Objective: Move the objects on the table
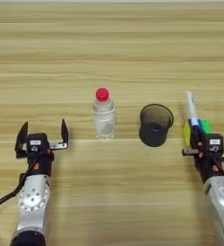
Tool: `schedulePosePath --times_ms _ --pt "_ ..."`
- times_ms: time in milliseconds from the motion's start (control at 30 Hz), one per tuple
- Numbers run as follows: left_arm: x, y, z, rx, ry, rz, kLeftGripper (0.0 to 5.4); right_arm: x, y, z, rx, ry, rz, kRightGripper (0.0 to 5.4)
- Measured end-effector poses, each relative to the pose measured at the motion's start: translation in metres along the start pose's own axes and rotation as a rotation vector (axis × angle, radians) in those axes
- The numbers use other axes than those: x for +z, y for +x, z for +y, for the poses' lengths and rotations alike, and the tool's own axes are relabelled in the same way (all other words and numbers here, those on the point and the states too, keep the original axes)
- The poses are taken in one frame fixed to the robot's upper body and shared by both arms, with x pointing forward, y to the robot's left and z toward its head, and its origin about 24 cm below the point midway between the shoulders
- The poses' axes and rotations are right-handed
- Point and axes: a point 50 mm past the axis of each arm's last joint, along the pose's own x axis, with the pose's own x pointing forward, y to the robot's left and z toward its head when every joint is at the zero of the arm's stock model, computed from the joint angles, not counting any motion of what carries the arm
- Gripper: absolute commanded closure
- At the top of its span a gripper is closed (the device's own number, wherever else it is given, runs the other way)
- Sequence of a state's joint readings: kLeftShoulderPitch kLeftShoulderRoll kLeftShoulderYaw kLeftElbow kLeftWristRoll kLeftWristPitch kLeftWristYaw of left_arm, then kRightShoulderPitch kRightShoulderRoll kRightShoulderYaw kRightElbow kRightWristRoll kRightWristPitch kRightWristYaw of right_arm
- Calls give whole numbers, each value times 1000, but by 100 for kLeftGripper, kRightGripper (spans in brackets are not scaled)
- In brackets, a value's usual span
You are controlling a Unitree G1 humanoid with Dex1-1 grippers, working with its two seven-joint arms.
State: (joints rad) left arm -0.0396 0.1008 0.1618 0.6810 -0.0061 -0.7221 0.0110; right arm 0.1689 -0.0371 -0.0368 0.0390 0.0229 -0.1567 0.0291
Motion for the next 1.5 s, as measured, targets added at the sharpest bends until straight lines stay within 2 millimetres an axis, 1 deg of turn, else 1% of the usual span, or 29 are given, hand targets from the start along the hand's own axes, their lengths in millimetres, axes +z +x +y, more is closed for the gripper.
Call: schedulePosePath --times_ms 133,167,267,400,533,833,1200,1233,1400,1500 --pt "0 0 0 0 0 0 0 6 1 -7 -20 -11 -13 466" --pt "0 0 0 0 0 0 0 8 1 -11 -34 -16 -22 466" --pt "0 0 0 0 0 0 0 8 0 -28 -89 -40 -4 466" --pt "0 0 0 0 0 0 0 3 -3 -45 -153 -61 38 466" --pt "0 0 0 -1 0 0 0 -7 -5 -55 -194 -71 92 466" --pt "0 0 0 -1 0 0 0 -28 -8 -58 -198 -80 186 466" --pt "0 0 0 -1 0 0 0 -41 -7 -55 -185 -78 241 466" --pt "0 0 0 -1 0 0 0 -42 -7 -54 -184 -80 244 438" --pt "0 0 0 -1 0 0 0 -44 -7 -54 -182 -84 250 388" --pt "0 0 0 0 0 0 0 -44 -6 -54 -181 -87 244 346"
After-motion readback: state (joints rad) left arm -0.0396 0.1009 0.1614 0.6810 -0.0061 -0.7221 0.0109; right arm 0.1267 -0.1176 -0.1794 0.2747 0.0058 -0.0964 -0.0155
